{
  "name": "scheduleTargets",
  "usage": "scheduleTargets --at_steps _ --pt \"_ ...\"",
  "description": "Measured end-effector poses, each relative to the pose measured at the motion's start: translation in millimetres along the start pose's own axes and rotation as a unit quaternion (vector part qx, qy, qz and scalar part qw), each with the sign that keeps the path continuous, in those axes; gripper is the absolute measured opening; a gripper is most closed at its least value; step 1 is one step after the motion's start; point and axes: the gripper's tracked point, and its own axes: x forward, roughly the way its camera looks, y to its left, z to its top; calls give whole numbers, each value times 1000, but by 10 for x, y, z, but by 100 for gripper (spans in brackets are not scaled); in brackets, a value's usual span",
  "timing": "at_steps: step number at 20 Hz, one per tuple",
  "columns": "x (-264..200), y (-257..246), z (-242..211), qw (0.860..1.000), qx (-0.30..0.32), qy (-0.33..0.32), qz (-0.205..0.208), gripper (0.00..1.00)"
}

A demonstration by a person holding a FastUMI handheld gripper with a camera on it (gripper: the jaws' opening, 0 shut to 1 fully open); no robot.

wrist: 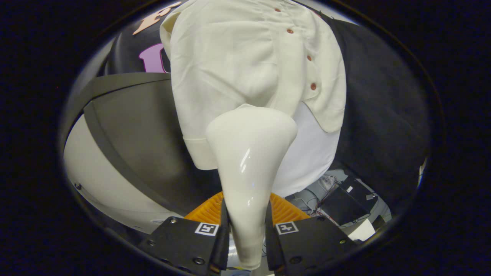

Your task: Iron the clothes twice with a garment steamer, once on the left side and once on the right side.

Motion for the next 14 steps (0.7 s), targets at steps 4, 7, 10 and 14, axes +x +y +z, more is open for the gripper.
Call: scheduleTargets --at_steps 4,7,10,14 --pt "-480 -50 376 999 8 -31 -2 39" --pt "-798 -172 787 999 7 -49 -7 39" --pt "-1067 -346 1357 996 -5 -83 -11 39" --pt "-1260 -642 2069 992 -23 -124 -18 39"
